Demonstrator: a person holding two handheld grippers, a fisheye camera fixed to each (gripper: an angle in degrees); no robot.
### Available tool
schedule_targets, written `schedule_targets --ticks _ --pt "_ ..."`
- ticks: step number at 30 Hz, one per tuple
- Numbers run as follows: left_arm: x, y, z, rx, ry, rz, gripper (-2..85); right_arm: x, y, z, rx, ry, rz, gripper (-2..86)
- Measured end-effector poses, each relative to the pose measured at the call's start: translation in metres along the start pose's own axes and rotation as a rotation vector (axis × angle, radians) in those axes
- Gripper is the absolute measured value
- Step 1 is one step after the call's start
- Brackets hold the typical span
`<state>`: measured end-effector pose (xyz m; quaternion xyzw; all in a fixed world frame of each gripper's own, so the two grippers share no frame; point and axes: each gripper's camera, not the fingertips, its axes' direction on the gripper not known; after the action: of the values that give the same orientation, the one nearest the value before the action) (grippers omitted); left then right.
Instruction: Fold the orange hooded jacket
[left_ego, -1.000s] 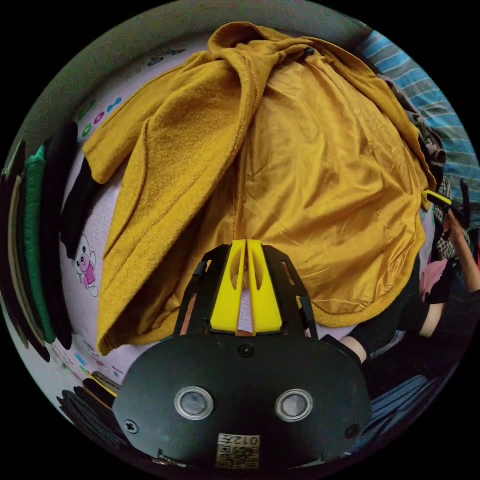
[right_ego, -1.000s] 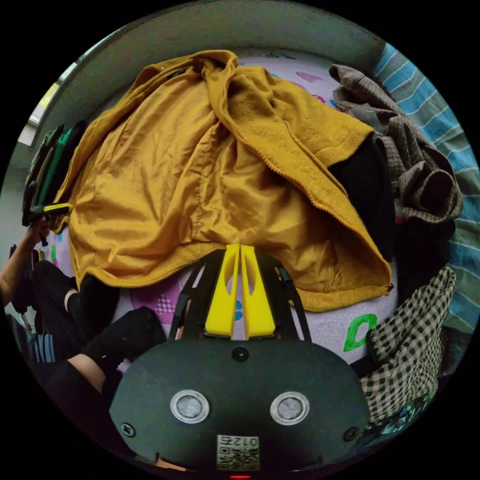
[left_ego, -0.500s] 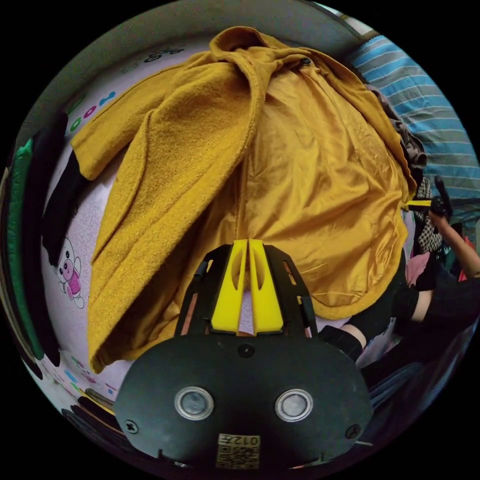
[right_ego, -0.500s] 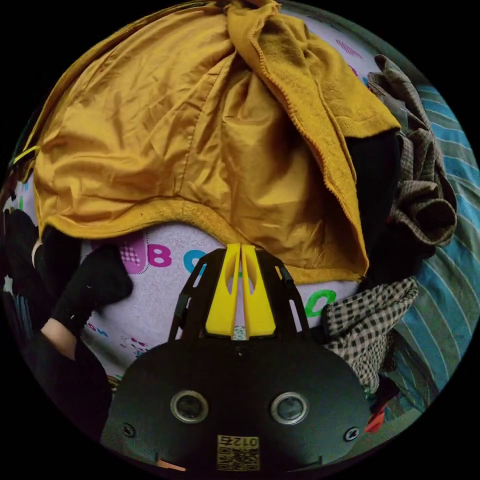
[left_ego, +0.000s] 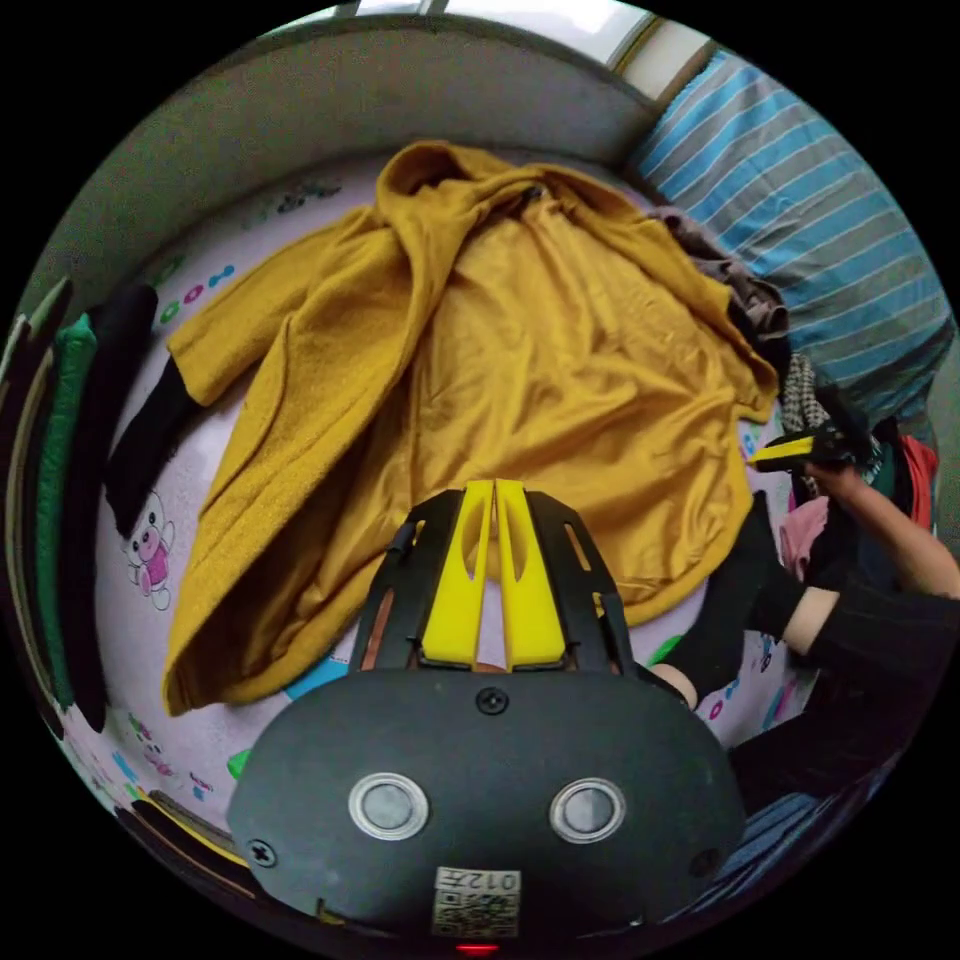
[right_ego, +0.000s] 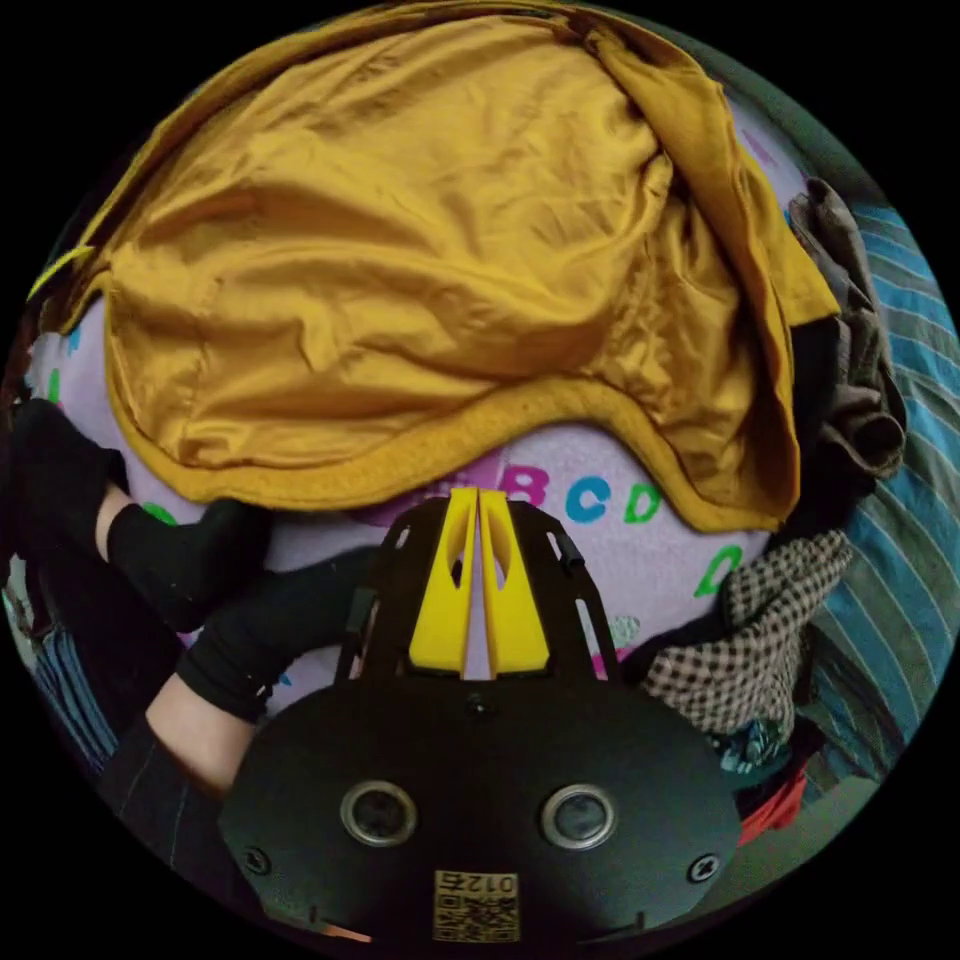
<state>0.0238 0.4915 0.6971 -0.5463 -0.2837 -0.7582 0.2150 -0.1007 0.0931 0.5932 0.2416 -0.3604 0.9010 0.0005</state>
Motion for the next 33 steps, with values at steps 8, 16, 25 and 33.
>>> schedule_targets --ticks 8,16,25,33 --pt "-0.002 0.053 -0.077 0.143 0.023 -0.012 1.0 -0.013 0.019 -0.058 0.206 -0.014 0.095 -1.0" --pt "-0.026 0.072 -0.135 0.216 -0.109 0.023 4.5 -0.101 0.059 -0.114 0.393 -0.184 -0.069 -1.0" --pt "-0.090 0.088 -0.055 -0.084 -0.422 0.112 11.8 -0.080 0.059 -0.083 0.397 -0.440 -0.096 -0.9" --pt "-0.122 0.070 -0.001 -0.286 -0.572 0.069 3.9 -0.030 0.011 -0.071 0.396 -0.618 -0.030 -0.5"
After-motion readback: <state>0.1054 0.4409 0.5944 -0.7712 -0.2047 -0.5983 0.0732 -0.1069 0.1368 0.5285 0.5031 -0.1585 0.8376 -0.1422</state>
